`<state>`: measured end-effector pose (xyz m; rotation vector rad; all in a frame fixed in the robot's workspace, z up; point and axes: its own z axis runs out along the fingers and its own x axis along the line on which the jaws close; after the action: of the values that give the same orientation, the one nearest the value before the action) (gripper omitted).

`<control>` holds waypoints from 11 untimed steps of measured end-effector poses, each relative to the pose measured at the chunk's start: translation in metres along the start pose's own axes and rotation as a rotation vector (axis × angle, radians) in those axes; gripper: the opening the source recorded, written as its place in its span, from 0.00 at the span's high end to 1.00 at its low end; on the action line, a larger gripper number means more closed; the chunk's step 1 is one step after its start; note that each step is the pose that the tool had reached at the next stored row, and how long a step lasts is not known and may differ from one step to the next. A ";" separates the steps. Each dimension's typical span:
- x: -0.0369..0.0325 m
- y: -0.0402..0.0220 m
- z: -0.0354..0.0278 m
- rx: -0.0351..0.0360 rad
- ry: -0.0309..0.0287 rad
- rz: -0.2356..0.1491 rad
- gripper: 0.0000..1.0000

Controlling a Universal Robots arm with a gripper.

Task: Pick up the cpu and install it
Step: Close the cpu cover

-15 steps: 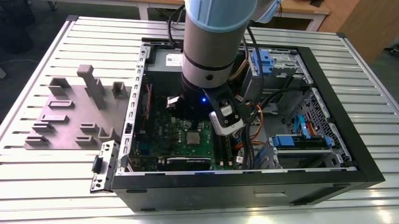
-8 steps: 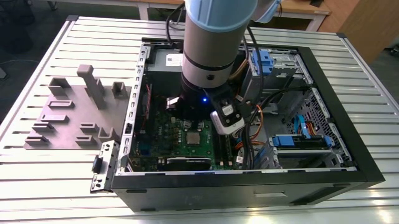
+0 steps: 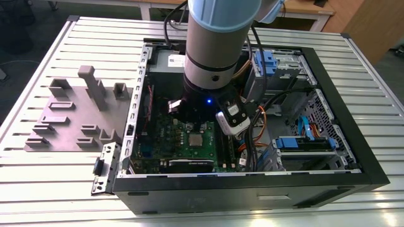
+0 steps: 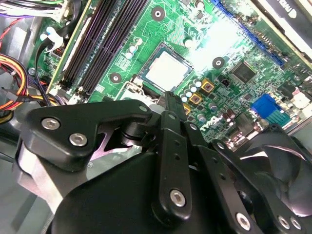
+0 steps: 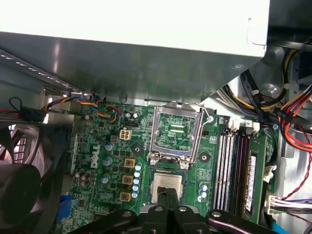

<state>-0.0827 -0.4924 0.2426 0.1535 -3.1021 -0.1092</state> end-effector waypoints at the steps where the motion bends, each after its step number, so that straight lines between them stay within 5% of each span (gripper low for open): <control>1: 0.0000 0.0000 0.0000 0.0000 0.0000 0.000 0.89; 11: 0.0000 0.0000 0.0000 0.0000 0.0000 0.000 0.89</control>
<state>-0.0827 -0.4924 0.2426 0.1538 -3.1020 -0.1092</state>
